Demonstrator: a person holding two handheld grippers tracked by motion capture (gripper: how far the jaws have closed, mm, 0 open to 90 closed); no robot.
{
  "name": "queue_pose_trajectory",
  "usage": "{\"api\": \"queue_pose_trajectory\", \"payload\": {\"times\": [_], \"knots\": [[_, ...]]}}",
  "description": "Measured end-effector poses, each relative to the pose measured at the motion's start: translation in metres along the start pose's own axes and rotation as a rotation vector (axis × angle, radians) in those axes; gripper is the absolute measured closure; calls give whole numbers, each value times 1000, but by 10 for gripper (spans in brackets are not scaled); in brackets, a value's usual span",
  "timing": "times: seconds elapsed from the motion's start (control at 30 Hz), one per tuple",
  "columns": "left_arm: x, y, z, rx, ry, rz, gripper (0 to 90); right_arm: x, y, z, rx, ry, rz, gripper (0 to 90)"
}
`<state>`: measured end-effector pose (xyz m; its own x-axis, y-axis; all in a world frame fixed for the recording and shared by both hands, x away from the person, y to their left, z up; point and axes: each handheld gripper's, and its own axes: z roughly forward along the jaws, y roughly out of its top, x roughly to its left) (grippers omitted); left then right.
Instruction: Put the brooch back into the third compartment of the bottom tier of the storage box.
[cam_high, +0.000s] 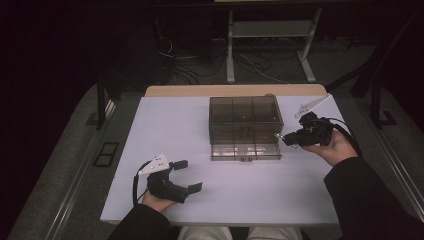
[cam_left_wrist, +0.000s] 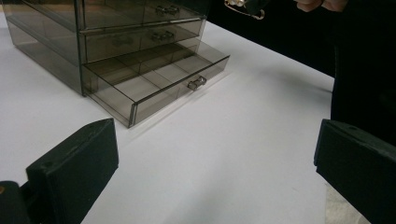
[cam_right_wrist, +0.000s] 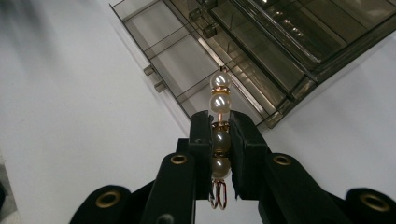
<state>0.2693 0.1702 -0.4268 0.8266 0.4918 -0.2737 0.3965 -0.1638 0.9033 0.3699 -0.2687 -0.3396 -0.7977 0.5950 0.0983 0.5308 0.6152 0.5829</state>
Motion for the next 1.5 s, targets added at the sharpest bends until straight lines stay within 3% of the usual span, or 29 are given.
{"api": "queue_pose_trajectory", "payload": {"times": [0.83,1.5], "knots": [[0,0,0,0,-3,1,0,1,13,26,32,12,-24,789],[0,0,0,-1,-5,4,0,-6,12,47,45,14,-2,789]]}}
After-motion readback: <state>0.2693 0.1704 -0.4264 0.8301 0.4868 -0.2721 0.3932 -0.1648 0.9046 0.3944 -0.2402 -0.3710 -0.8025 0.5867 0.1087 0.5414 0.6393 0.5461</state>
